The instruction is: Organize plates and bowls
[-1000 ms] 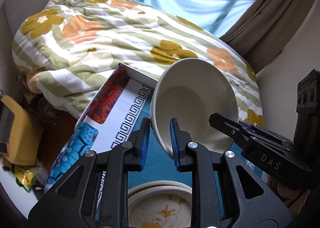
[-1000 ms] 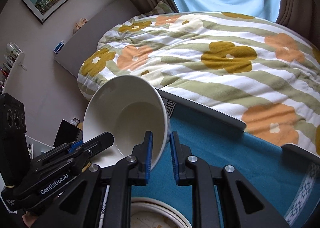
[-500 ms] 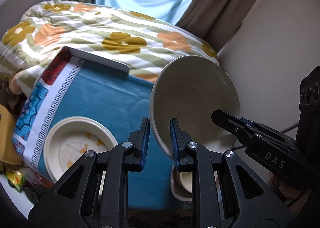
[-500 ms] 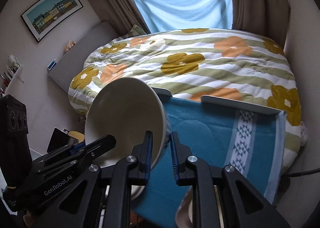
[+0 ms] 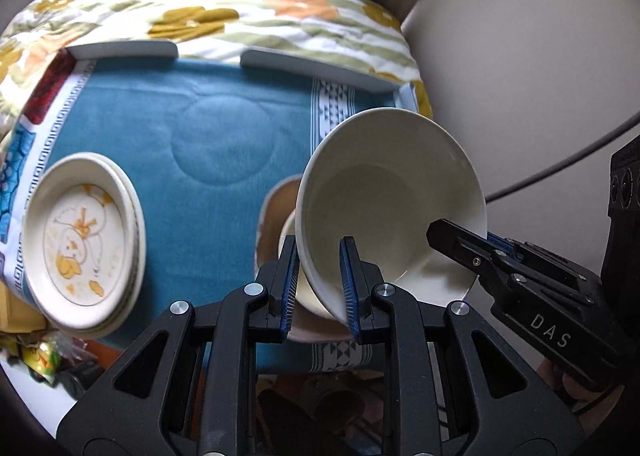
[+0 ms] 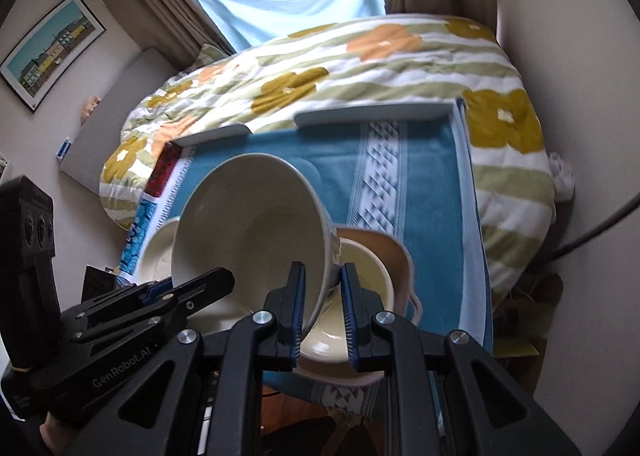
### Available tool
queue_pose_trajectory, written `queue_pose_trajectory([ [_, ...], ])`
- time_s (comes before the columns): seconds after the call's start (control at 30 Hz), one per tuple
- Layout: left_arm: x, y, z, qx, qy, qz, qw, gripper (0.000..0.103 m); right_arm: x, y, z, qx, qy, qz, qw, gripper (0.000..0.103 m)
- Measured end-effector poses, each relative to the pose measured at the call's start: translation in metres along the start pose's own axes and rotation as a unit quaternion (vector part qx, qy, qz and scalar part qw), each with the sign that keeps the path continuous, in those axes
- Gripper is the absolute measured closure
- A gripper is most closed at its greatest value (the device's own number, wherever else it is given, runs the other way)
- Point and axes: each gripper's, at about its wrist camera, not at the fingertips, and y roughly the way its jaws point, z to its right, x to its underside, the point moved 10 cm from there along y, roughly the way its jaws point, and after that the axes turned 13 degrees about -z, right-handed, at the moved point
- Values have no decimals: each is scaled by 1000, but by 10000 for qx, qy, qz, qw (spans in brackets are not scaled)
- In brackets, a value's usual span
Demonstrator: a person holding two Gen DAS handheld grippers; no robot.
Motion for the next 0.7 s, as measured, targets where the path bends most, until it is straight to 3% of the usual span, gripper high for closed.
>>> queue_pose_trajectory([
  [0.37, 12, 58, -5, -504, 312, -446, 9972, 85, 21, 46, 27, 223, 210, -384, 9988, 87],
  [0.7, 7, 69, -2, -1081, 701, -531, 9902, 85, 22, 55, 32, 458, 186, -463, 9977, 87],
])
